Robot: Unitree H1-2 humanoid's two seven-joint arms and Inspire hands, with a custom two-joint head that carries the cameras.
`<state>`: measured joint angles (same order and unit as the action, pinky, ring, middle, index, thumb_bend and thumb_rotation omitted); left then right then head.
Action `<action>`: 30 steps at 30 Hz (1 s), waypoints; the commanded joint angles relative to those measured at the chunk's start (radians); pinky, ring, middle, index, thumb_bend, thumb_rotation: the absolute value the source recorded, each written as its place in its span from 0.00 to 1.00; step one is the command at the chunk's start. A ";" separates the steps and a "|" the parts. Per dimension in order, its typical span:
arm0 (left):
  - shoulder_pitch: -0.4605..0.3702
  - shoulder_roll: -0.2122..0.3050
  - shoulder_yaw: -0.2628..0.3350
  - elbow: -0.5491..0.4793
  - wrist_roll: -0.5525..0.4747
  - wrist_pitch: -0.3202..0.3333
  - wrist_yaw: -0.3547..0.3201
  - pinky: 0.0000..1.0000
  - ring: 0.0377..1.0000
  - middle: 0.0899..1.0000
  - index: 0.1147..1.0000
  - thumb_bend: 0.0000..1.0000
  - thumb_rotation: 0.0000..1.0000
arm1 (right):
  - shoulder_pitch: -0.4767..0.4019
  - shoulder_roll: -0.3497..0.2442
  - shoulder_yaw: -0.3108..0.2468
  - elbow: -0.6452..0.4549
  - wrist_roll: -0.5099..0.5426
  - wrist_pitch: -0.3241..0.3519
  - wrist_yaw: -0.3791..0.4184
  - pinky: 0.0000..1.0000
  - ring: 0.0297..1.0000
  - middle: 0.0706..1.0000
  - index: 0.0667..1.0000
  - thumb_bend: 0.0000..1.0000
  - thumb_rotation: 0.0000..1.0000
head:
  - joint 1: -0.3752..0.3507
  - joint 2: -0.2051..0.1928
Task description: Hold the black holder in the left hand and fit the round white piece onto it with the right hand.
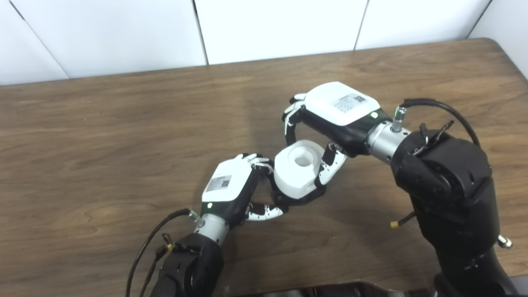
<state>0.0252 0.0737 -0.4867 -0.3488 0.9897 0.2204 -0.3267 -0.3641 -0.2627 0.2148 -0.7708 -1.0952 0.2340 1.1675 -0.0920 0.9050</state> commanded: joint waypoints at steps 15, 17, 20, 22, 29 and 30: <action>-0.014 -0.010 -0.006 -0.021 0.011 -0.016 0.006 0.95 0.87 0.79 0.42 0.52 0.06 | -0.020 -0.010 -0.013 -0.024 0.001 -0.009 0.019 0.78 0.91 0.80 0.44 0.53 0.13 | -0.002 0.004; -0.014 -0.010 -0.006 -0.021 0.008 -0.017 0.006 0.95 0.88 0.79 0.42 0.52 0.06 | -0.019 -0.012 -0.013 -0.024 0.004 -0.010 0.018 0.77 0.91 0.79 0.44 0.53 0.13 | -0.002 0.004; -0.015 -0.012 -0.006 -0.022 0.011 -0.013 0.003 0.95 0.88 0.79 0.42 0.52 0.06 | -0.017 -0.011 -0.014 -0.025 0.008 -0.007 0.018 0.77 0.91 0.79 0.44 0.53 0.13 | -0.002 0.006; -0.016 -0.012 -0.006 -0.025 0.015 -0.008 -0.004 0.95 0.88 0.79 0.42 0.52 0.06 | -0.018 -0.010 -0.012 -0.026 0.008 -0.007 0.022 0.77 0.91 0.80 0.44 0.53 0.14 | -0.002 0.007; -0.018 -0.012 -0.005 -0.022 0.013 -0.012 0.000 0.95 0.88 0.79 0.42 0.52 0.06 | -0.016 -0.006 -0.006 -0.034 0.006 -0.007 0.031 0.76 0.91 0.79 0.45 0.53 0.14 | -0.003 0.008; -0.019 -0.012 -0.005 -0.021 0.014 -0.012 0.000 0.95 0.88 0.79 0.42 0.52 0.06 | -0.015 -0.007 -0.005 -0.036 0.006 -0.008 0.033 0.76 0.91 0.79 0.45 0.53 0.14 | -0.003 0.008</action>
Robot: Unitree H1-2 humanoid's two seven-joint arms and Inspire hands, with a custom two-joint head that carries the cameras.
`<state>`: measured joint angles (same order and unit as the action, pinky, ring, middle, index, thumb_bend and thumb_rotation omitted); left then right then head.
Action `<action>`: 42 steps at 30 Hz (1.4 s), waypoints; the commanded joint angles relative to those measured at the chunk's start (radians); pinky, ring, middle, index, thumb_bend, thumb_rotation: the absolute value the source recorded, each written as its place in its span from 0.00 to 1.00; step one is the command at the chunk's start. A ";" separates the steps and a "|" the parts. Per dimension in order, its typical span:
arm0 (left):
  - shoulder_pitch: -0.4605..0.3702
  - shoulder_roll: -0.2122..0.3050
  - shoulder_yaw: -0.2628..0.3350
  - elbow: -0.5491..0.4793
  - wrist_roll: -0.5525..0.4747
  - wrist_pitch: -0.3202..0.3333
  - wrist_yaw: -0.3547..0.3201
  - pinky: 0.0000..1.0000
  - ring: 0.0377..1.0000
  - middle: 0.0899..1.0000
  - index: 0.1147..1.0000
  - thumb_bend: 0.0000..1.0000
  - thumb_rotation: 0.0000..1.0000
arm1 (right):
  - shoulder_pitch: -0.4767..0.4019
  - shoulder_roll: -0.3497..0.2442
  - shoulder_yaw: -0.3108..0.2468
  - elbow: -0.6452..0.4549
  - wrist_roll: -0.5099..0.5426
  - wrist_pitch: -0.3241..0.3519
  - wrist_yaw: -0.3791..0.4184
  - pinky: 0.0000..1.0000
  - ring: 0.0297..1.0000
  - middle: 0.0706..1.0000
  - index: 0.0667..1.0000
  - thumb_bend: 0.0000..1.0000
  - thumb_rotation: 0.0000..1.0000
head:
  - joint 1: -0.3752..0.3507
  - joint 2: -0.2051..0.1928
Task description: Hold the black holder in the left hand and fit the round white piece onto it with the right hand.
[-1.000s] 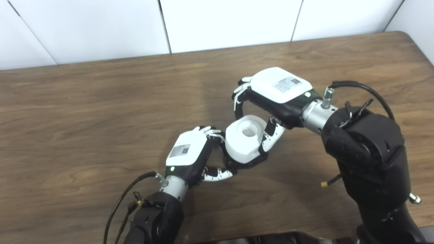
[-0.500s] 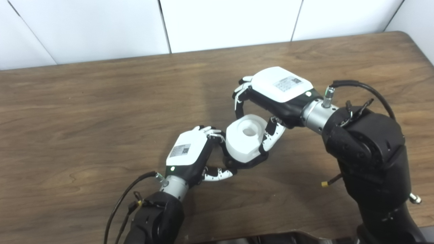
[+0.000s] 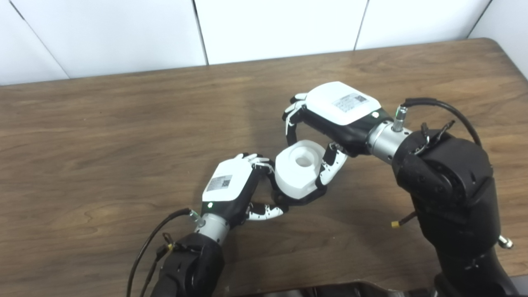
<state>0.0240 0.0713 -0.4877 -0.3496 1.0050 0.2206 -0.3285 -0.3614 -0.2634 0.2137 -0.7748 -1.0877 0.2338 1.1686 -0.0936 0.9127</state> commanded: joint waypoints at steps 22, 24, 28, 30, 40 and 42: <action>-0.020 -0.004 -0.002 -0.022 -0.004 -0.015 -0.001 0.95 0.87 0.79 0.42 0.52 0.06 | -0.032 -0.014 -0.005 -0.041 0.003 -0.005 0.045 0.78 0.91 0.79 0.44 0.53 0.14 | -0.006 0.007; -0.020 -0.003 -0.002 -0.023 -0.005 -0.016 -0.001 0.95 0.87 0.79 0.42 0.52 0.06 | -0.032 -0.016 -0.008 -0.042 0.007 -0.003 0.045 0.78 0.91 0.79 0.44 0.53 0.14 | -0.008 0.008; -0.018 -0.004 0.000 -0.027 -0.005 -0.011 -0.004 0.94 0.87 0.79 0.42 0.52 0.06 | -0.032 -0.019 -0.011 -0.047 0.006 -0.002 0.047 0.78 0.92 0.79 0.44 0.53 0.13 | -0.010 0.010; -0.018 -0.003 0.000 -0.029 -0.002 -0.011 -0.005 0.94 0.87 0.79 0.42 0.52 0.06 | -0.032 -0.021 -0.014 -0.048 0.008 0.000 0.048 0.79 0.92 0.79 0.44 0.53 0.13 | -0.011 0.011; -0.019 -0.001 0.002 -0.029 -0.005 -0.015 -0.004 0.94 0.87 0.78 0.42 0.52 0.06 | -0.037 -0.043 -0.019 -0.054 0.015 0.003 0.050 0.78 0.92 0.78 0.44 0.53 0.14 | -0.013 0.015; -0.020 0.000 0.001 -0.030 -0.001 -0.013 -0.008 0.94 0.87 0.79 0.42 0.52 0.06 | -0.038 -0.044 -0.020 -0.054 0.013 0.002 0.050 0.78 0.92 0.78 0.44 0.53 0.14 | -0.013 0.015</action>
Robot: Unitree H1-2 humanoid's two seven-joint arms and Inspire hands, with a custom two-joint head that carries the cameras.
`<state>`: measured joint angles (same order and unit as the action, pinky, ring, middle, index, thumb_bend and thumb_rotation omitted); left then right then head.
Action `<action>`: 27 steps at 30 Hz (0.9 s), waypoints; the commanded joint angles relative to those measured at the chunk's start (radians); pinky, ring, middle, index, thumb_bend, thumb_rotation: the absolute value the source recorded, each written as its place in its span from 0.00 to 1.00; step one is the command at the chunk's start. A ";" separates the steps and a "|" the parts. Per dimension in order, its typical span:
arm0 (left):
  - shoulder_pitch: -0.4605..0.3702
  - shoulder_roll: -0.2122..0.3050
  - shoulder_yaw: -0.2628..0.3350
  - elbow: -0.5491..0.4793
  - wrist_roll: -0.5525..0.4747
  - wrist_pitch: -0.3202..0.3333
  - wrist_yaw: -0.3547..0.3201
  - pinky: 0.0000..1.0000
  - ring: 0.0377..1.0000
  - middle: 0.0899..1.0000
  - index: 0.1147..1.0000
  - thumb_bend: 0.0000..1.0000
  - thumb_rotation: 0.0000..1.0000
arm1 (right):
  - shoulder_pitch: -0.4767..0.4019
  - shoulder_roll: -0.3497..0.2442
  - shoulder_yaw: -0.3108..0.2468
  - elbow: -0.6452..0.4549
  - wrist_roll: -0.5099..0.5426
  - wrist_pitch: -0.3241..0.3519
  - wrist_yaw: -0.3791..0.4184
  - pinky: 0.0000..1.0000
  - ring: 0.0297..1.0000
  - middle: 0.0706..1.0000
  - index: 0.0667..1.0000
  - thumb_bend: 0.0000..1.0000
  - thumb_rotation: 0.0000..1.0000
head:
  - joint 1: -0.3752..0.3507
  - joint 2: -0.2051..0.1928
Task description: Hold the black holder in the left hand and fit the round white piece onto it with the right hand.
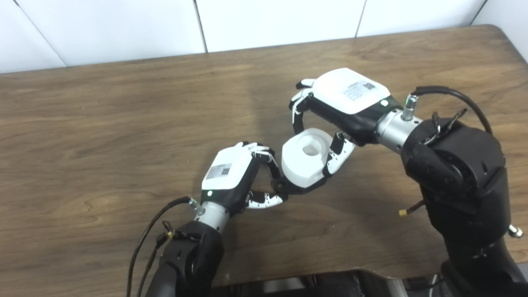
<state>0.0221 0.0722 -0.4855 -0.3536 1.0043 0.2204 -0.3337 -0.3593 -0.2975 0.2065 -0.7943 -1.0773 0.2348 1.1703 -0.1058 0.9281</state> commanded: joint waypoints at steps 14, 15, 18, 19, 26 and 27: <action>-0.019 -0.005 0.000 -0.030 0.001 -0.009 -0.010 0.95 0.87 0.79 0.42 0.52 0.06 | -0.021 0.010 0.000 -0.033 -0.007 0.000 0.040 0.77 0.91 0.78 0.44 0.53 0.13 | 0.002 0.001; -0.019 -0.005 0.000 -0.030 0.000 -0.010 -0.009 0.95 0.87 0.79 0.42 0.52 0.06 | -0.019 0.012 0.001 -0.033 -0.008 0.000 0.040 0.77 0.91 0.78 0.44 0.53 0.13 | 0.002 0.002; -0.019 -0.006 0.000 -0.030 0.001 -0.010 -0.009 0.95 0.87 0.79 0.42 0.52 0.06 | -0.014 0.016 0.002 -0.037 -0.003 0.003 0.039 0.77 0.91 0.79 0.44 0.53 0.13 | 0.002 0.002; -0.019 -0.006 0.000 -0.030 0.001 -0.010 -0.009 0.95 0.87 0.79 0.42 0.52 0.06 | -0.012 0.016 0.001 -0.040 0.000 0.004 0.040 0.77 0.91 0.79 0.44 0.53 0.13 | 0.002 0.002; -0.019 -0.008 0.002 -0.031 -0.001 -0.006 -0.012 0.95 0.88 0.79 0.42 0.52 0.06 | -0.011 0.010 0.012 -0.053 0.003 -0.007 0.051 0.79 0.91 0.78 0.45 0.53 0.14 | 0.002 0.002; -0.019 -0.008 0.002 -0.029 -0.001 -0.009 -0.009 0.95 0.88 0.79 0.42 0.52 0.06 | -0.010 0.009 0.014 -0.056 0.001 -0.006 0.056 0.78 0.91 0.78 0.45 0.53 0.14 | 0.002 0.002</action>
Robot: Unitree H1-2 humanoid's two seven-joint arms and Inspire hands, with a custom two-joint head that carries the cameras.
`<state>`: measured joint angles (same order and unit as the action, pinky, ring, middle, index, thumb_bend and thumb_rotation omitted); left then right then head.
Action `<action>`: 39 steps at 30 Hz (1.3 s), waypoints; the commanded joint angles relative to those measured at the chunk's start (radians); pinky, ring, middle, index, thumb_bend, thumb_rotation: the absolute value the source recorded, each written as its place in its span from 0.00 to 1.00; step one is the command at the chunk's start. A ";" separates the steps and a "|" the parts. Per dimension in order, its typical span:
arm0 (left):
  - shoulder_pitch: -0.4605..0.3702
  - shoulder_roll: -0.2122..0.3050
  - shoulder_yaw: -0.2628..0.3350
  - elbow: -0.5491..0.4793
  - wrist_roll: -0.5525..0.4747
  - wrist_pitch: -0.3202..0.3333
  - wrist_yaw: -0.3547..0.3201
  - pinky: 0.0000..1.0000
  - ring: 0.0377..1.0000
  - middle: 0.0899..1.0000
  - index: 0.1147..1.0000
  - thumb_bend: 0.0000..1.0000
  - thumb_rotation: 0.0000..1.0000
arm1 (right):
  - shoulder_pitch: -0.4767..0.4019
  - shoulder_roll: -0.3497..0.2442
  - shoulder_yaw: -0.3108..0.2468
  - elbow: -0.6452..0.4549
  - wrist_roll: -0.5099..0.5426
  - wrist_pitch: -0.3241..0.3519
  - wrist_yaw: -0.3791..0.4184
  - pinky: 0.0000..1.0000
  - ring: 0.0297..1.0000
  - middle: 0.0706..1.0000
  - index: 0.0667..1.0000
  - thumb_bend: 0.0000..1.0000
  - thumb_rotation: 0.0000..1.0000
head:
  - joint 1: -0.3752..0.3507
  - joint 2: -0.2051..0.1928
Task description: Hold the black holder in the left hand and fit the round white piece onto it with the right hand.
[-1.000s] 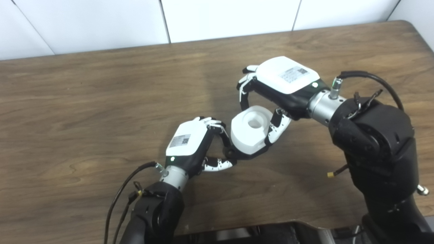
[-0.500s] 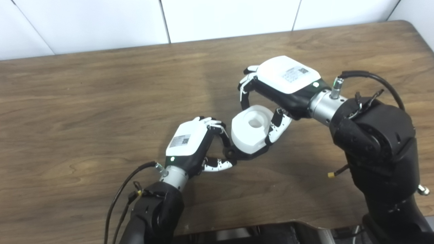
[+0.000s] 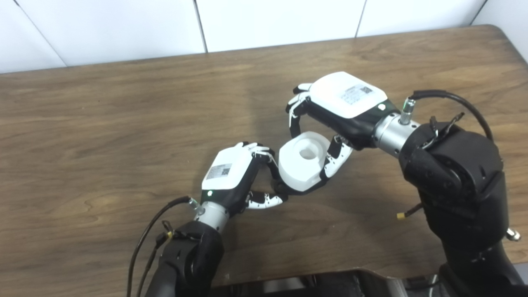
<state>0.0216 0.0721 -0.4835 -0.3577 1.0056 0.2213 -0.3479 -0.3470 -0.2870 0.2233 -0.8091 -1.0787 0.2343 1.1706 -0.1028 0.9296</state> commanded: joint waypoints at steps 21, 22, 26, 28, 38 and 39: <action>-0.022 -0.010 0.001 -0.023 -0.002 -0.012 0.007 0.94 0.87 0.79 0.42 0.52 0.06 | -0.002 -0.006 0.001 -0.048 -0.008 -0.003 0.061 0.80 0.92 0.79 0.45 0.53 0.14 | -0.001 0.007; -0.022 -0.011 0.001 -0.023 -0.001 -0.012 0.007 0.94 0.87 0.79 0.42 0.52 0.06 | -0.003 -0.008 0.001 -0.046 -0.006 -0.006 0.057 0.80 0.92 0.79 0.45 0.53 0.14 | -0.001 0.007; -0.022 -0.012 0.000 -0.024 0.003 -0.010 0.006 0.94 0.87 0.78 0.42 0.52 0.06 | -0.003 -0.010 -0.001 -0.040 -0.004 -0.010 0.047 0.80 0.92 0.79 0.45 0.53 0.14 | -0.001 0.005; -0.021 -0.013 -0.001 -0.024 0.005 -0.011 0.008 0.94 0.87 0.78 0.42 0.52 0.06 | -0.003 -0.009 0.000 -0.039 -0.007 -0.011 0.047 0.80 0.91 0.78 0.45 0.53 0.13 | 0.000 0.006; -0.021 -0.018 -0.001 -0.025 0.004 -0.010 0.009 0.94 0.87 0.78 0.42 0.52 0.06 | 0.003 0.001 0.000 -0.033 -0.010 -0.007 0.036 0.81 0.91 0.80 0.45 0.53 0.13 | 0.002 0.006; -0.021 -0.018 -0.001 -0.024 0.004 -0.011 0.011 0.94 0.87 0.78 0.42 0.52 0.06 | 0.005 0.002 0.000 -0.032 -0.010 -0.009 0.030 0.80 0.91 0.80 0.45 0.53 0.13 | 0.002 0.006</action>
<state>0.0177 0.0663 -0.4824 -0.3576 1.0086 0.2217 -0.3506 -0.3236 -0.2907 0.2300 -0.8267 -1.0861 0.2340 1.1708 -0.0997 0.9357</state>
